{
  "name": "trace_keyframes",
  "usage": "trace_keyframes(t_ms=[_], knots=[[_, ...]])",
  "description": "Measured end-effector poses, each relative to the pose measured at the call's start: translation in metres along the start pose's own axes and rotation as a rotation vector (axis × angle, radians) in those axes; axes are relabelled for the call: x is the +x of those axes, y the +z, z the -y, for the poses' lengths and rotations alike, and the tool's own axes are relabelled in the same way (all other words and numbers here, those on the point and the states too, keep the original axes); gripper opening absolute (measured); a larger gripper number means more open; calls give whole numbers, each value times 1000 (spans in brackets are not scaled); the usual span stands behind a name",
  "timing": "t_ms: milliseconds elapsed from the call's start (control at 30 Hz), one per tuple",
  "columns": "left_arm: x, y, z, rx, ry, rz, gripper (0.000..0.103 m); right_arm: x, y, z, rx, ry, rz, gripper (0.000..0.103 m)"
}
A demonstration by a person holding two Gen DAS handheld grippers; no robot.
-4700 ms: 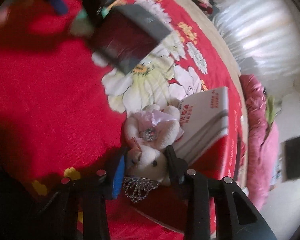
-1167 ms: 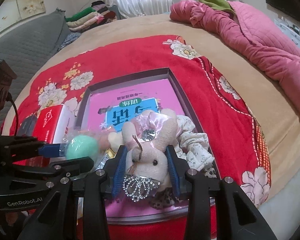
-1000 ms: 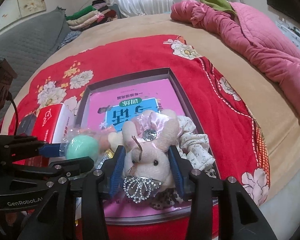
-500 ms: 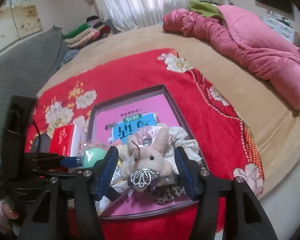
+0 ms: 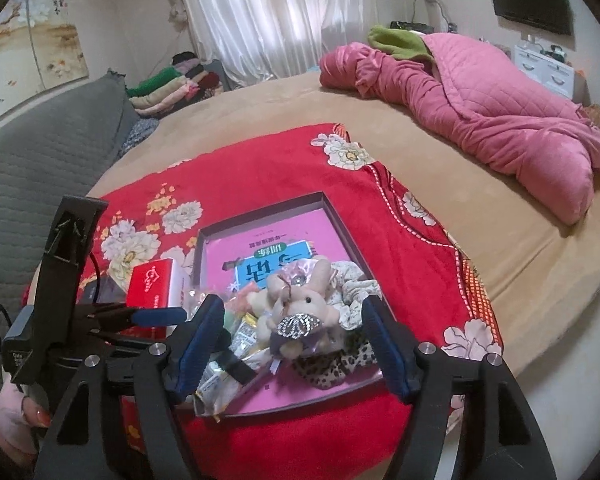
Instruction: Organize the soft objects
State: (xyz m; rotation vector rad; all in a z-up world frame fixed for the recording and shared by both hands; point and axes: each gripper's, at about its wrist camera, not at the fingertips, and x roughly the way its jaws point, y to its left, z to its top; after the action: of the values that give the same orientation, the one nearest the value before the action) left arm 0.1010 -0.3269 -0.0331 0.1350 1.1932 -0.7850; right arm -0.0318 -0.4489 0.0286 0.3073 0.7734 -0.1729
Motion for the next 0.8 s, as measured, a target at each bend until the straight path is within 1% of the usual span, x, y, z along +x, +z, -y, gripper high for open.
trace_keyframes(t_ms=[167,300,367,433,633,700,800], knots=[[-15,-6,-3,-12,-6,28,73,-9,-2,-4,14,-4,9,74],[-31,-14,-3,-10,2,61,76,-19,-6,-16,-14,-18,18,76],[-40,-18,-1,-1,13,76,78,-23,-7,-22,-26,-31,25,76],[-48,-22,-1,2,25,93,83,-27,-8,-26,-27,-35,33,76],[-66,-30,0,4,76,135,83,-34,-11,-33,-15,-53,49,76],[-72,-33,-1,-6,97,150,84,-40,-14,-35,-11,-77,74,76],[-83,-41,-6,-27,127,178,85,-47,-17,-37,18,-86,96,76]])
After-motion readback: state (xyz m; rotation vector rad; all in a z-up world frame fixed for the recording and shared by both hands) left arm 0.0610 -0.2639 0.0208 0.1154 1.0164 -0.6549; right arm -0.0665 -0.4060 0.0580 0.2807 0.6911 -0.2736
